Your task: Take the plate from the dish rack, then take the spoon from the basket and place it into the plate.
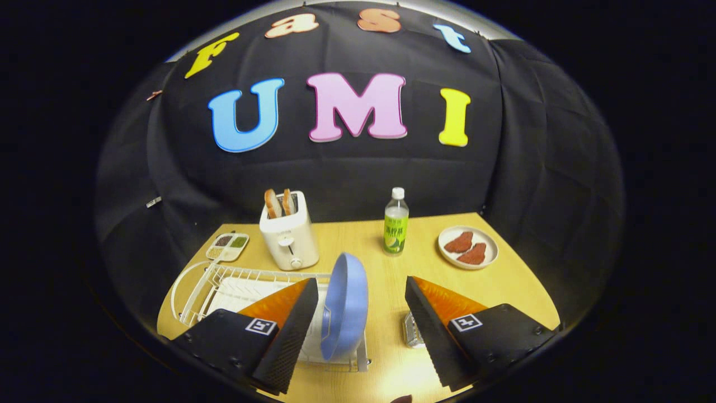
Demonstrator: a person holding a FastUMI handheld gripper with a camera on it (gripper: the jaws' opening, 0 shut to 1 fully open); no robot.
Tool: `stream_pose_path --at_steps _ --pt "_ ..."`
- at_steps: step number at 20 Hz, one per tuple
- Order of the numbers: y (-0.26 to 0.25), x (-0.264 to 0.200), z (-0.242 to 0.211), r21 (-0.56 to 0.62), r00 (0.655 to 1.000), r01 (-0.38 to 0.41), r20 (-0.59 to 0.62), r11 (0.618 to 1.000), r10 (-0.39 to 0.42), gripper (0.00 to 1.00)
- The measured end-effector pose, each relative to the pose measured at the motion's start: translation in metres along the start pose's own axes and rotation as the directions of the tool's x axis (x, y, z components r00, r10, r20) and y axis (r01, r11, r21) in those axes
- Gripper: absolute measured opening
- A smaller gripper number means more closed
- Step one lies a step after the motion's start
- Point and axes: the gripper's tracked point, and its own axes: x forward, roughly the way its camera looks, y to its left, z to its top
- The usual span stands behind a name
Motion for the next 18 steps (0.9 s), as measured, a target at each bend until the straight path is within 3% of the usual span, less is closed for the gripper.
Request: stream_pose_path --at_steps 5,11,13,14,16,18 --pt "0.008 0.016 -0.035 -0.039 0.995 -0.043 -0.095 0.998 0.039 0.97" --pt "0.012 0.047 -0.067 -0.082 0.978 -0.003 -0.210 0.997 -0.014 0.94" --pt "0.011 0.056 -0.076 -0.097 0.970 0.030 -0.237 0.995 -0.052 0.78" --pt "0.010 0.058 -0.081 -0.119 0.963 0.051 -0.257 0.992 -0.080 0.57" --pt "0.004 0.058 -0.081 -0.152 0.953 0.119 -0.258 0.981 -0.156 0.38" --pt "0.000 0.058 -0.071 -0.190 0.943 0.184 -0.243 0.964 -0.227 0.31"
